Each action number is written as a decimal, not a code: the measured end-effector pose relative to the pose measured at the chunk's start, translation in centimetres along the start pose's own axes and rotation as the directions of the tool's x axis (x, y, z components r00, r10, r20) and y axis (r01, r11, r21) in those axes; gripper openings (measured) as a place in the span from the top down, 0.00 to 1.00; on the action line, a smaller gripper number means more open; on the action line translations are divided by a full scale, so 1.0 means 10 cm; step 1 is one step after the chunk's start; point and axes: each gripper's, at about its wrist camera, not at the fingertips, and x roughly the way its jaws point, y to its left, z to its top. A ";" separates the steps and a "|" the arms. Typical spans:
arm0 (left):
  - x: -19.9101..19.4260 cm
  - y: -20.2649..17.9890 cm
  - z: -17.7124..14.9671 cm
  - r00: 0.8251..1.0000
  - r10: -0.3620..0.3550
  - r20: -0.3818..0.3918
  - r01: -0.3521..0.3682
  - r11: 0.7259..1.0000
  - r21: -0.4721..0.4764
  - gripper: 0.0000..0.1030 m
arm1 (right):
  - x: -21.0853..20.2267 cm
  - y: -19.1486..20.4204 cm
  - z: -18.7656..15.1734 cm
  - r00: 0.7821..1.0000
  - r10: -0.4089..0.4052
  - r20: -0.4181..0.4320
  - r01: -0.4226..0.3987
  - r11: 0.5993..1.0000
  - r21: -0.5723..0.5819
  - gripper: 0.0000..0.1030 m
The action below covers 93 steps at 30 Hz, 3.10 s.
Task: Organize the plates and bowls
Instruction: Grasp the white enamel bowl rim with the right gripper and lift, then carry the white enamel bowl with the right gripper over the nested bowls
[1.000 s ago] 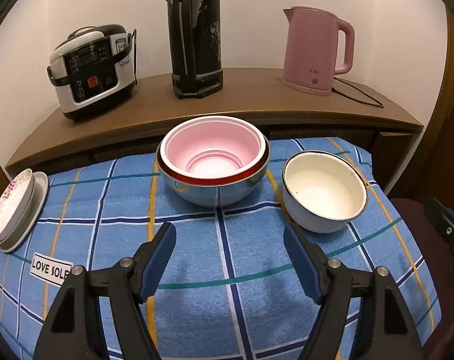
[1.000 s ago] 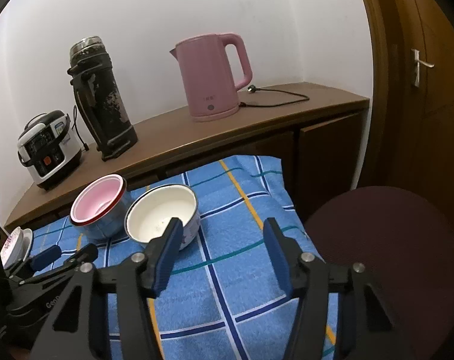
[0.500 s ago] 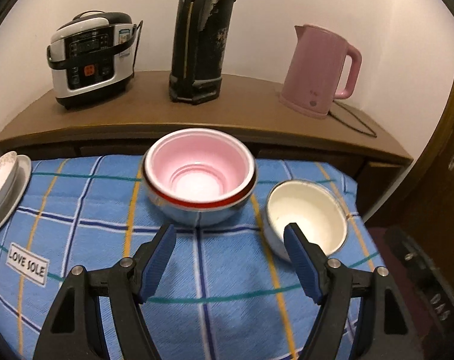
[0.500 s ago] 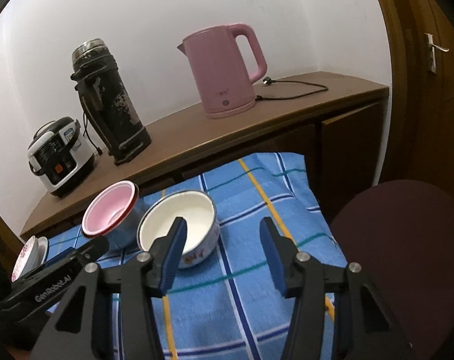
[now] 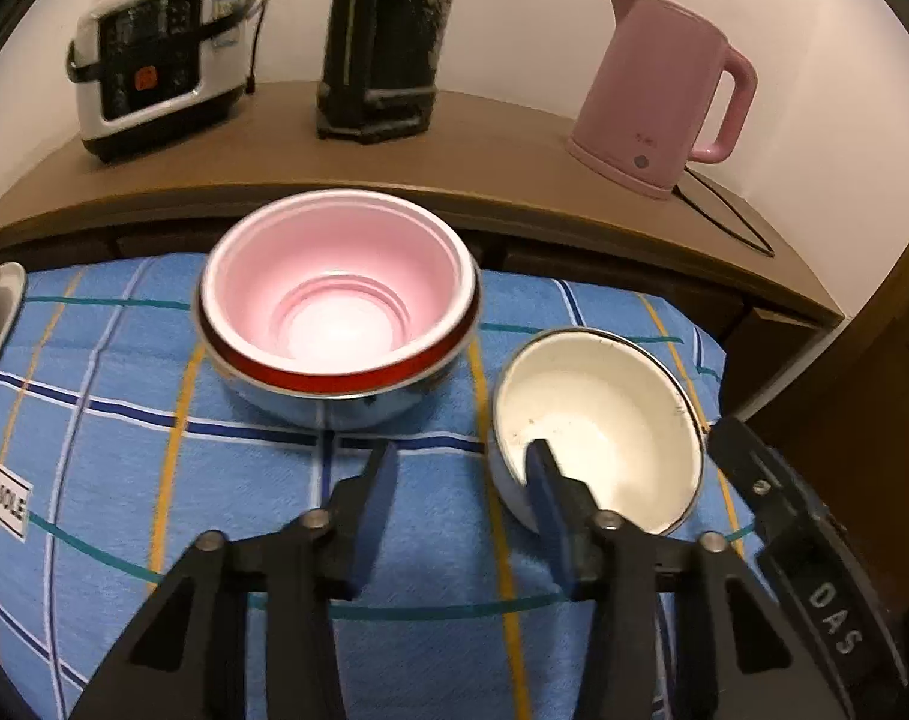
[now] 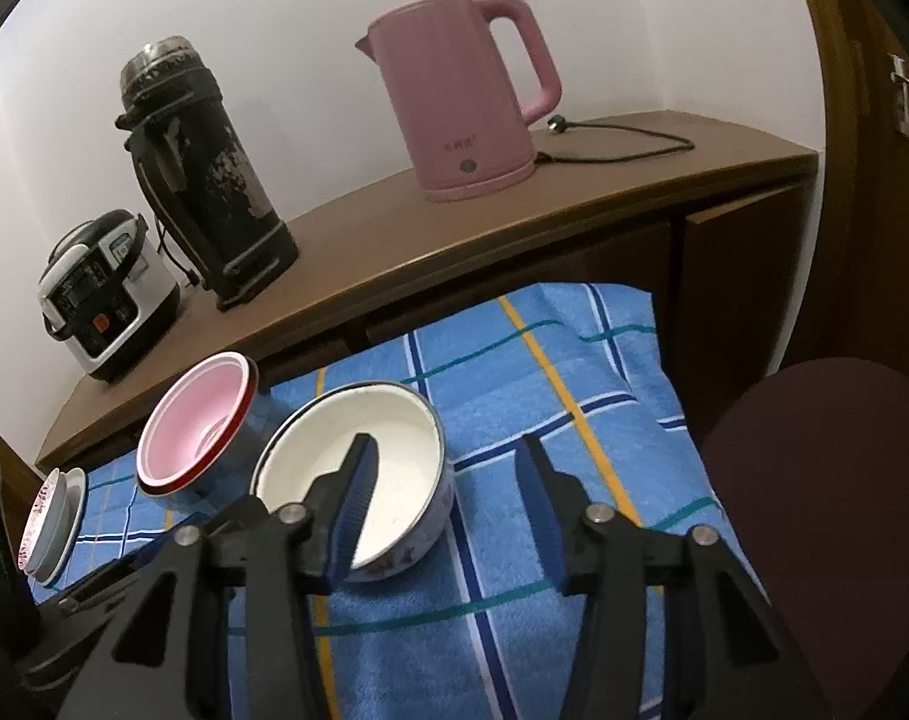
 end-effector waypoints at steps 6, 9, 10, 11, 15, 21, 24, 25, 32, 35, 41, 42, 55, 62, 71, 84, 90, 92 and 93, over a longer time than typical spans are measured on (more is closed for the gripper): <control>0.10 -0.06 0.02 1.000 -0.001 -0.013 0.001 1.000 0.001 0.67 | 0.17 0.04 0.01 0.999 0.007 -0.043 -0.007 1.000 -0.007 0.66; 0.15 -0.05 0.04 1.000 -0.020 -0.019 0.020 1.000 -0.011 0.75 | 0.23 0.04 0.00 0.998 0.001 -0.062 -0.001 1.000 -0.010 0.76; 0.16 -0.05 0.04 1.000 -0.018 -0.019 0.018 1.000 -0.006 0.76 | 0.24 0.03 0.00 0.998 0.002 -0.065 -0.002 1.000 -0.008 0.77; 0.17 -0.06 0.05 1.000 -0.015 -0.015 0.015 1.000 -0.001 0.78 | 0.25 0.02 -0.01 0.998 0.003 -0.070 -0.004 1.000 -0.006 0.77; 0.20 -0.08 0.06 0.999 -0.034 -0.015 0.034 0.999 0.003 0.86 | 0.35 -0.02 -0.02 0.994 0.016 -0.105 -0.014 1.000 0.015 0.84; 0.21 -0.08 0.09 0.998 -0.062 -0.018 0.062 0.998 0.009 0.91 | 0.32 0.00 -0.03 0.993 0.011 -0.113 -0.009 1.000 0.017 0.88; 0.19 -0.06 0.08 0.997 -0.067 -0.022 0.068 0.998 0.014 0.93 | 0.23 0.04 -0.06 0.994 -0.012 -0.109 0.012 1.000 -0.006 0.91; 0.18 -0.06 0.07 0.998 -0.065 -0.022 0.066 0.998 0.019 0.93 | 0.20 0.06 -0.07 0.994 -0.016 -0.105 0.015 1.000 -0.009 0.91; 0.05 0.04 -0.04 0.996 -0.087 -0.034 0.088 0.995 0.039 0.93 | -0.06 0.15 -0.16 0.996 -0.007 -0.084 0.007 1.000 -0.003 0.92; -0.05 0.10 -0.07 0.994 -0.105 -0.022 0.106 0.993 0.049 0.93 | -0.17 0.20 -0.22 0.997 0.008 -0.073 -0.007 1.000 0.005 0.92; -0.28 0.19 -0.14 0.995 -0.102 0.014 0.101 0.992 0.077 0.93 | -0.33 0.34 -0.32 0.998 0.020 -0.055 -0.021 1.000 -0.003 0.92; -0.31 0.21 -0.15 0.995 -0.101 0.020 0.099 0.992 0.080 0.93 | -0.34 0.35 -0.33 0.998 0.022 -0.056 -0.022 1.000 -0.003 0.92; -0.59 0.65 -0.24 0.997 -0.053 0.053 0.051 0.997 0.052 0.93 | -0.43 0.83 -0.52 0.994 0.081 -0.075 -0.085 0.995 -0.056 0.92; -0.71 0.89 -0.22 0.997 -0.017 0.079 0.016 1.000 0.021 0.93 | -0.45 1.09 -0.57 0.992 0.097 -0.077 -0.104 0.990 -0.096 0.92; -0.80 1.02 -0.24 0.995 -0.011 0.095 0.010 1.000 0.008 0.93 | -0.51 1.26 -0.60 0.993 0.097 -0.070 -0.104 0.988 -0.118 0.92; -0.93 1.14 -0.10 0.989 0.008 0.146 -0.007 1.000 -0.003 0.93 | -0.53 1.49 -0.48 0.993 0.117 -0.031 -0.121 0.981 -0.149 0.92; -0.92 1.10 0.08 0.985 0.012 0.171 -0.012 1.000 -0.003 0.93 | -0.50 1.53 -0.29 0.992 0.123 0.001 -0.122 0.981 -0.153 0.92; -0.90 1.08 0.14 0.984 0.009 0.176 -0.009 1.000 -0.002 0.93 | -0.48 1.53 -0.22 0.992 0.123 0.012 -0.120 0.981 -0.154 0.92; -0.89 1.06 0.19 0.984 0.008 0.179 -0.008 1.000 -0.001 0.93 | -0.46 1.52 -0.17 0.992 0.122 0.021 -0.118 0.981 -0.151 0.92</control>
